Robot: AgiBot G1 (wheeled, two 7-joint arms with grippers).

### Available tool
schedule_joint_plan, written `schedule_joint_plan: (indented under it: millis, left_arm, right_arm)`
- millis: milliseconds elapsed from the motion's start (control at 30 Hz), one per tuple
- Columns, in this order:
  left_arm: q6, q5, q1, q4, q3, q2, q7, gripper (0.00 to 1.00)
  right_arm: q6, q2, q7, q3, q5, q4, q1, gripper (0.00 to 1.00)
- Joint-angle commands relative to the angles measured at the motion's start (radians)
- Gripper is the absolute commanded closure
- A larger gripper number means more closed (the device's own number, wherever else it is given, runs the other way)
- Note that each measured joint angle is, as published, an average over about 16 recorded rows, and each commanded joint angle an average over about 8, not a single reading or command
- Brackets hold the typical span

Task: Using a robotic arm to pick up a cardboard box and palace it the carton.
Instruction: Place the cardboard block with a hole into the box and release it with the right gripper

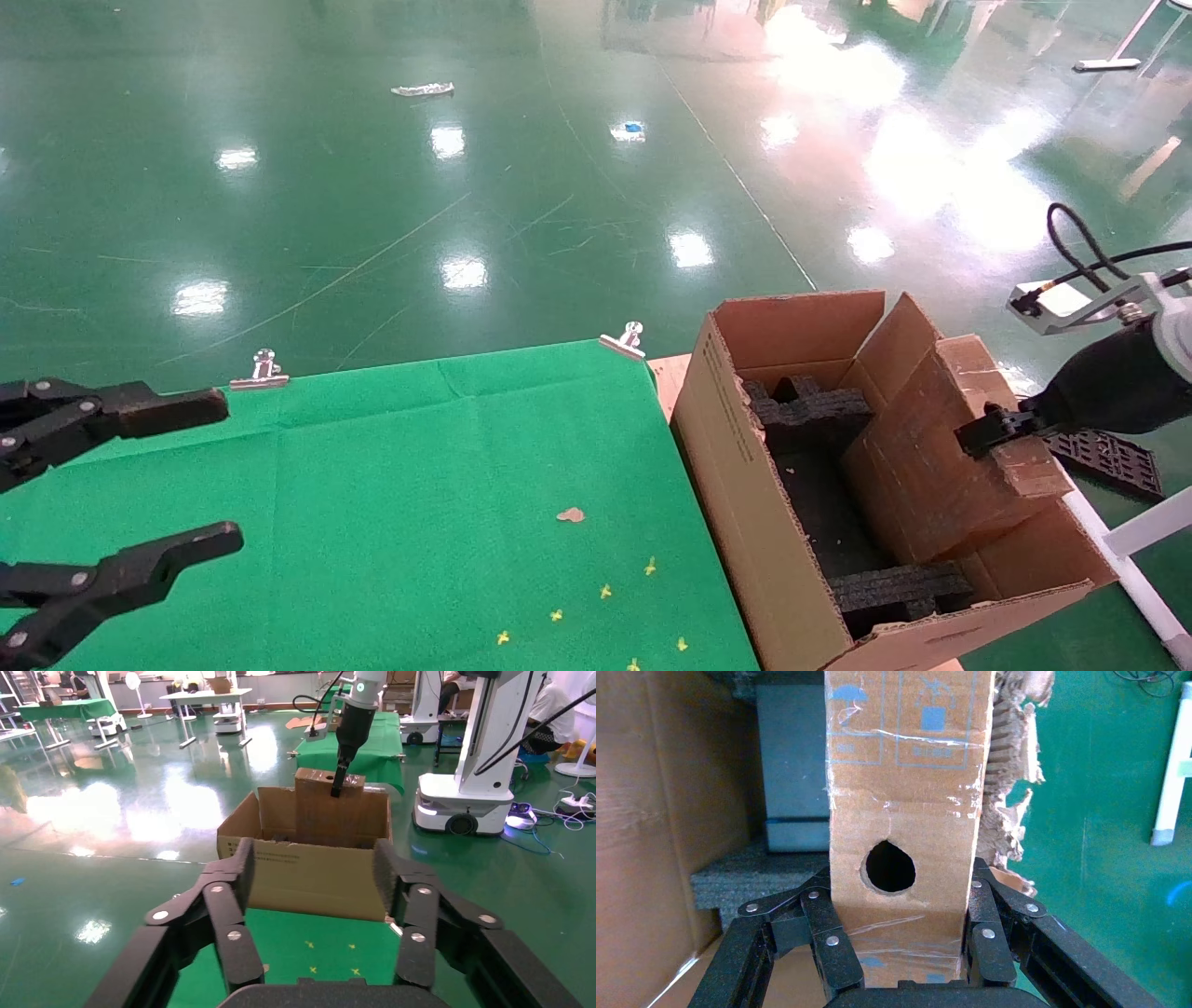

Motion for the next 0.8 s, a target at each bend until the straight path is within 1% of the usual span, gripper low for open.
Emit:
schedule_joint_plan:
  millis: [33,233,600,800]
  left_arm:
    - [0.0,0.0,0.0,0.0,0.0,0.0,0.0,0.0]
    - [0.0,0.0,0.0,0.0,0.0,0.0,0.0,0.0]
    - [0.0,-0.001,0.0,0.0,0.001,0.0,0.001,0.0]
    - [-0.001,-0.001,0.0,0.0,0.001,-0.001,0.001,0.0]
  right_arm:
    - [0.01,-0.01,-0.008,-0.006,-0.003,-0.023,-0.018,1.0]
    - [0.068,-0.033,-0.029,-0.01,0.028,-0.081,-0.1,1.0]
    - [0.226,-0.097,-0.067,-0.008,0.088,-0.187,-0.285,1.0]
    - [0.282,-0.133,-0.116,0.007,0.13,-0.243,-0.356,1.0]
